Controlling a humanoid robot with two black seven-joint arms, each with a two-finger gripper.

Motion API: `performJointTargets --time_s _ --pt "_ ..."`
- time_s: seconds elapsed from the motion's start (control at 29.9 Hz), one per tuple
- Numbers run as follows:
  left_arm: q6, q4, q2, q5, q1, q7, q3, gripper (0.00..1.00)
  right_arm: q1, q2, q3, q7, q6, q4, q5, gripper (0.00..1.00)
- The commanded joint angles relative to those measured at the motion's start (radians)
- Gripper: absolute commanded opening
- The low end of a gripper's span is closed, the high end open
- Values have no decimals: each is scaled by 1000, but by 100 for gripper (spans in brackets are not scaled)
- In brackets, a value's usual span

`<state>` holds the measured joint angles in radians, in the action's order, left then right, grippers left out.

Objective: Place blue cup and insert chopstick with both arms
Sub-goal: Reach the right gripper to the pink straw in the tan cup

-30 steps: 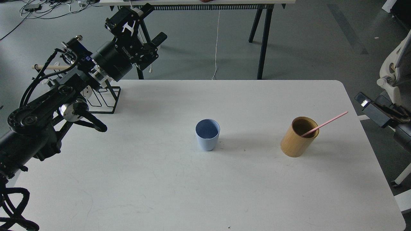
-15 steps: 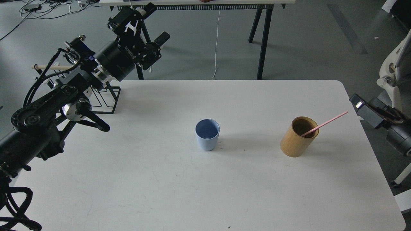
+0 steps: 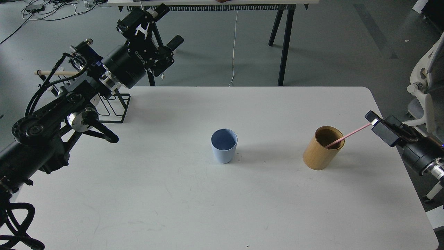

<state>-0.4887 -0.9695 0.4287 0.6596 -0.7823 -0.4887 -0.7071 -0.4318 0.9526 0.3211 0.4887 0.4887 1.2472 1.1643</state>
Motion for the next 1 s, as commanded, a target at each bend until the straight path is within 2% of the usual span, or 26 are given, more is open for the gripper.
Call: performJointTargets --time_s 0.0,0.23,0.3,0.4,0.47,0.84,0.97 --pt "0 0 2 0 2 0 0 92 -2 -40 -16 0 0 -8 0 96" --pt "0 2 1 0 3 0 0 92 2 -63 -16 0 0 -8 0 88" --pt "0 2 -2 0 3 0 0 92 2 -63 -17 0 0 -8 2 79" --pt "0 0 -2 0 3 0 0 92 2 -61 -16 0 0 -8 2 75" --pt "0 0 -2 0 3 0 0 92 1 -61 -16 0 0 -8 2 65" --pt "0 0 -2 0 3 0 0 92 2 -63 -17 0 0 -9 2 40" --pt "0 0 -2 -1 3 0 -2 92 5 -61 -17 0 0 -8 2 37"
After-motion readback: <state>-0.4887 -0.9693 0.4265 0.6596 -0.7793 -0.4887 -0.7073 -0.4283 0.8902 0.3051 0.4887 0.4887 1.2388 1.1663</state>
